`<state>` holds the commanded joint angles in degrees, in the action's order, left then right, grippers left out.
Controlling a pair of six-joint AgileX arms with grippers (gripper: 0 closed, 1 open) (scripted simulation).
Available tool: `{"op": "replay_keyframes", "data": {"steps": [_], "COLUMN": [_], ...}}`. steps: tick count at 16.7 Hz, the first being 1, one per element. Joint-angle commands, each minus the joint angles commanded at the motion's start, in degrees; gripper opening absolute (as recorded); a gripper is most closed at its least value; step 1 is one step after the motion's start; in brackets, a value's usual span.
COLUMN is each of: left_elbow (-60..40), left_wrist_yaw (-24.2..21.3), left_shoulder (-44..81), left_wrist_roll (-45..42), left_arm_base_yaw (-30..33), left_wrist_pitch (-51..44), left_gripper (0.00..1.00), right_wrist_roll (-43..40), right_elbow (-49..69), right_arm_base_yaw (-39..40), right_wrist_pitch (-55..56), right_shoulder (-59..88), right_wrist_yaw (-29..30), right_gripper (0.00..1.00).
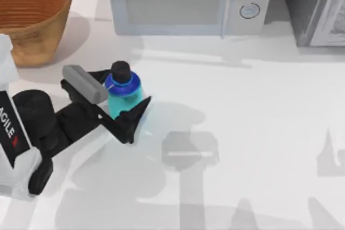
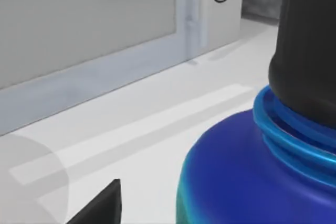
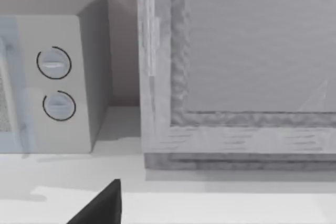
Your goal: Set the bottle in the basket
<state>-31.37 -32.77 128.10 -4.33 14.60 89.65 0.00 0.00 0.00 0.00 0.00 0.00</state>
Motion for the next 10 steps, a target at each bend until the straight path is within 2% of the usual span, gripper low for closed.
{"op": "replay_keyframes", "data": {"steps": [3,10], "left_elbow": [0.0,0.0], "left_wrist_yaw": [0.0,0.0], "left_shoulder": [0.0,0.0], "left_wrist_roll": [0.0,0.0], "left_arm_base_yaw": [0.0,0.0], "left_wrist_pitch": [0.0,0.0], "left_gripper": [1.0,0.47], "right_wrist_roll": [0.0,0.0], "right_elbow": [0.0,0.0], "right_arm_base_yaw": [0.0,0.0], "right_wrist_pitch": [0.0,0.0], "right_shoulder": [0.0,0.0], "right_wrist_yaw": [0.0,0.0], "right_gripper": [1.0,1.0]}}
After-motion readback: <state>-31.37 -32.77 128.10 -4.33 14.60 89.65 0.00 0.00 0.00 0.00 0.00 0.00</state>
